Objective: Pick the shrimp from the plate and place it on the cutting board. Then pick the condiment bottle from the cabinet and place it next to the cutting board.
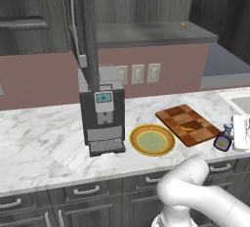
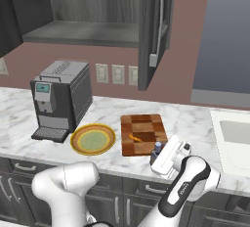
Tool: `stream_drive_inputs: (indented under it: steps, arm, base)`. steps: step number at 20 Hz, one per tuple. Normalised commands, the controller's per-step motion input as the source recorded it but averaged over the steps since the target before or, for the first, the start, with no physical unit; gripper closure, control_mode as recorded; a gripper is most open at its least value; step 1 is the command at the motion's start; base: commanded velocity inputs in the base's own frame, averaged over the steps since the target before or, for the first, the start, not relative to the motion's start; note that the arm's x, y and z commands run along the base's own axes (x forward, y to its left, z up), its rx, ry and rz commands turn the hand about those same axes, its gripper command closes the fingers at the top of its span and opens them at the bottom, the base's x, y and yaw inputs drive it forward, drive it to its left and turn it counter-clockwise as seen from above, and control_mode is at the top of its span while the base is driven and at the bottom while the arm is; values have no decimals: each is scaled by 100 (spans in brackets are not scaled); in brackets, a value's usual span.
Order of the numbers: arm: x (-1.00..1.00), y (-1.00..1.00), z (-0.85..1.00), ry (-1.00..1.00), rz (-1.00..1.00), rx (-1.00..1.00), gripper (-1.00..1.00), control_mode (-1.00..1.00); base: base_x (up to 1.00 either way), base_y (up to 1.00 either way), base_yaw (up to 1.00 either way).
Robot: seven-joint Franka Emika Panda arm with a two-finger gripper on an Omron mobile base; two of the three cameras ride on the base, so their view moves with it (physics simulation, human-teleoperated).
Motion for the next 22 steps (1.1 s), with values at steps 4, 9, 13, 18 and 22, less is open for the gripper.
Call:
stream_drive_inputs:
  steps: [4, 9, 13, 18, 22]
  arm:
    - [1, 0, -3, 0, 0, 0, 100, -100]
    - [0, 0, -3, 0, 0, 0, -100, -100]
    - [0, 0, -4, 0, 0, 0, -100, -100]
    - [0, 0, -2, 0, 0, 0, -100, -100]
    - [0, 0, -1, 0, 0, 0, -100, -100]
  base:
    - [0, 0, 0]
    - [0, 0, 0]
    - [0, 0, 0]
    - [0, 0, 0]
    - [0, 0, 0]
